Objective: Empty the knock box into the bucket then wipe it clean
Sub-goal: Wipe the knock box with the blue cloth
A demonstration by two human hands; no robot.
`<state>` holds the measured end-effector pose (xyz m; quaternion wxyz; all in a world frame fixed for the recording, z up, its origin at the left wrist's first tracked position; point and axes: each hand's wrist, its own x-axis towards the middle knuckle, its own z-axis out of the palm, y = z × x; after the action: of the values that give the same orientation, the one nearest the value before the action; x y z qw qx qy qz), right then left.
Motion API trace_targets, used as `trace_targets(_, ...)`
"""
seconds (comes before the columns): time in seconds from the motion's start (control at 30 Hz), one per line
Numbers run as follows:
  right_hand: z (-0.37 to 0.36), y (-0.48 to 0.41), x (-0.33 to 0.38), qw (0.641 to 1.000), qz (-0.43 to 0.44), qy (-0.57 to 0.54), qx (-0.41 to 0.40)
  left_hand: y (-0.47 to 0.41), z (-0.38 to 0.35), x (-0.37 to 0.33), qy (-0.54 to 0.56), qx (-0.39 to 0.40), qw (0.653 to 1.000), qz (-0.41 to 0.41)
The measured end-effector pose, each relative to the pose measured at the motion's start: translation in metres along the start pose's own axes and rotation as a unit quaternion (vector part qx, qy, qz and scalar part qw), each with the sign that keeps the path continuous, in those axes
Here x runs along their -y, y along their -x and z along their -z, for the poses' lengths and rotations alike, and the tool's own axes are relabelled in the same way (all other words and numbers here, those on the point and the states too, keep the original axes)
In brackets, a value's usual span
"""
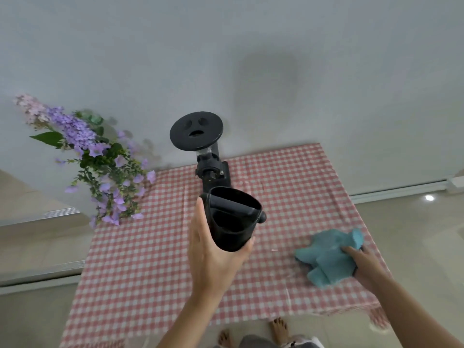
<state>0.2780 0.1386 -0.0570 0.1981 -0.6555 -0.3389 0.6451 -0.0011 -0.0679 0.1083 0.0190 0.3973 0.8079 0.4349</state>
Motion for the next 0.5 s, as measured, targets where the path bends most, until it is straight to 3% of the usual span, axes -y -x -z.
trace_targets(0.27, 0.019, -0.002, 0.012, 0.991, 0.067, 0.105, -0.046, 0.01, -0.016, -0.01, -0.037, -0.002, 0.999, -0.004)
trace_targets(0.37, 0.022, -0.007, 0.015, 0.984, 0.05, 0.166, -0.051, 0.014, -0.023, -0.009, -0.049, -0.004, 0.999, -0.004)
trace_targets(0.5, 0.013, 0.001, 0.023, 0.945, 0.073, 0.308, -0.077, 0.021, -0.032, -0.008, -0.055, 0.0, 0.999, 0.004)
